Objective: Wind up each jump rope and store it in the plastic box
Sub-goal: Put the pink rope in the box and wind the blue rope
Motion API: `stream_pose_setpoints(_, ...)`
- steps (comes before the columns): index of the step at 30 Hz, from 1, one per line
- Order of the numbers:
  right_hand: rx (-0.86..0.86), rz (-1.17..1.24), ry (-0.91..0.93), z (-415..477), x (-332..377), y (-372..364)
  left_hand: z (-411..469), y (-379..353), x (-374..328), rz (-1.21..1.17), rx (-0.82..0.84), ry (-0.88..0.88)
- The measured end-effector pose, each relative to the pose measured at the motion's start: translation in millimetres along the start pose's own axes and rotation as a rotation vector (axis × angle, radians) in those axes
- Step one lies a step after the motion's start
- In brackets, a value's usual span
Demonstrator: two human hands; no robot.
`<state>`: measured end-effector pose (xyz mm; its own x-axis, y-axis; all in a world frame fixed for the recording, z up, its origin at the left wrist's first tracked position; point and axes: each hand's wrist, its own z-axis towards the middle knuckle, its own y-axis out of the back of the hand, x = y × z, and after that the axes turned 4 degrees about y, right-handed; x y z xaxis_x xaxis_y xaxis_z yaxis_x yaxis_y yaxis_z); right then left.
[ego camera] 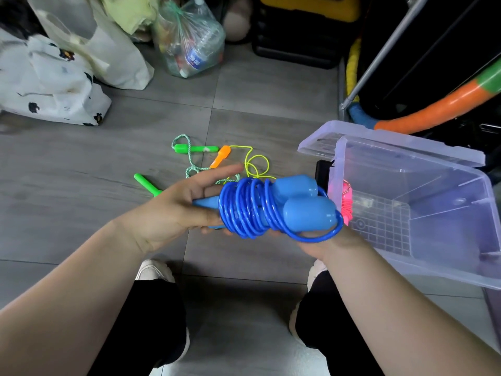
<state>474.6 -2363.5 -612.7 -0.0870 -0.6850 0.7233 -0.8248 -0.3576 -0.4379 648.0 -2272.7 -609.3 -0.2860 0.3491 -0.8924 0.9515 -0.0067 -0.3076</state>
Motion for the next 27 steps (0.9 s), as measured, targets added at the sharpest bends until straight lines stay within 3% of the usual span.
stream_pose_setpoints(3, 0.085, -0.023, 0.007, -2, 5, -13, 3, -2, 2, -0.035, -0.024, -0.036)
stream_pose_setpoints(7, 0.05, -0.014, 0.08, 3, 5, -25, 11, 0, 8, -0.238, -0.165, -0.067)
stream_pose_setpoints(12, -0.146, -0.66, 0.403, 6, -2, -29, 14, -11, 7, -0.32, -0.277, 0.016)
stream_pose_setpoints(14, -0.151, -0.893, 0.543, 6, -7, -27, 16, -12, 8, -0.335, -0.315, 0.03)
stream_pose_setpoints(19, -0.148, -1.117, 1.007, 6, -8, -27, 19, -16, 14, -0.322, -0.314, 0.088)
stream_pose_setpoints(21, -0.161, -1.033, 1.026, 6, -5, -27, 21, -19, 14, -0.338, -0.274, 0.109)
stream_pose_setpoints(23, -0.208, -0.818, 0.919, 3, 1, -27, 22, -20, 12, -0.4, -0.264, 0.112)
stream_pose_setpoints(27, -0.458, -0.55, 0.709, 6, 11, -18, 22, -16, 5, -0.539, -0.192, 0.087)
